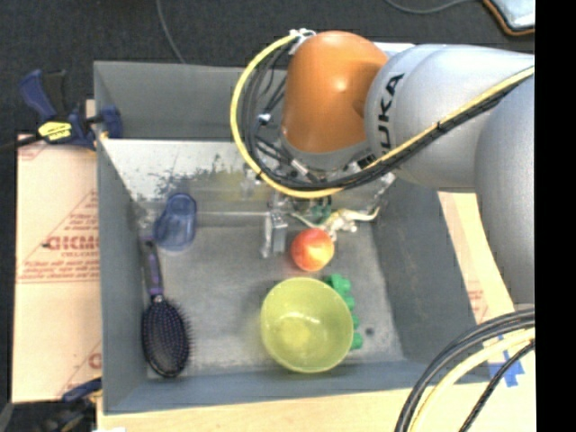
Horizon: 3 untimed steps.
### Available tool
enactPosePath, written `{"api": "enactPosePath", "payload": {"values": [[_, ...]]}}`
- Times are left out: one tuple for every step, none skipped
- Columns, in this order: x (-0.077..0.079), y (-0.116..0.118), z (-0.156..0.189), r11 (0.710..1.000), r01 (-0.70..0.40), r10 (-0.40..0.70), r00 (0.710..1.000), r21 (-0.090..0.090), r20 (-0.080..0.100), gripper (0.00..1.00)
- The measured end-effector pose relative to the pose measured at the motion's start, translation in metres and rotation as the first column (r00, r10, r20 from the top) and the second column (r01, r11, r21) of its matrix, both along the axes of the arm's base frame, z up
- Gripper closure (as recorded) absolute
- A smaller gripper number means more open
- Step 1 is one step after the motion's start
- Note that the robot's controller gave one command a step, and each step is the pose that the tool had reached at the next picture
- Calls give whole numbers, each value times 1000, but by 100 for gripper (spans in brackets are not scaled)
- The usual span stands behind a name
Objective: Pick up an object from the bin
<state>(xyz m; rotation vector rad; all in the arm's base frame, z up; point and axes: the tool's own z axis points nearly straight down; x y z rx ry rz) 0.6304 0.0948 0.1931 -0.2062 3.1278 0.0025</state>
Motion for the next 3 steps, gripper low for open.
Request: {"api": "enactPosePath", "payload": {"values": [[-5, 21, -12, 1000, 2, -2, 1000, 2, -2, 0], [-16, -91, -8, 995, 98, -98, 995, 1, 3, 0], [-59, -61, -25, 999, 32, -32, 999, 2, 2, 0]]}}
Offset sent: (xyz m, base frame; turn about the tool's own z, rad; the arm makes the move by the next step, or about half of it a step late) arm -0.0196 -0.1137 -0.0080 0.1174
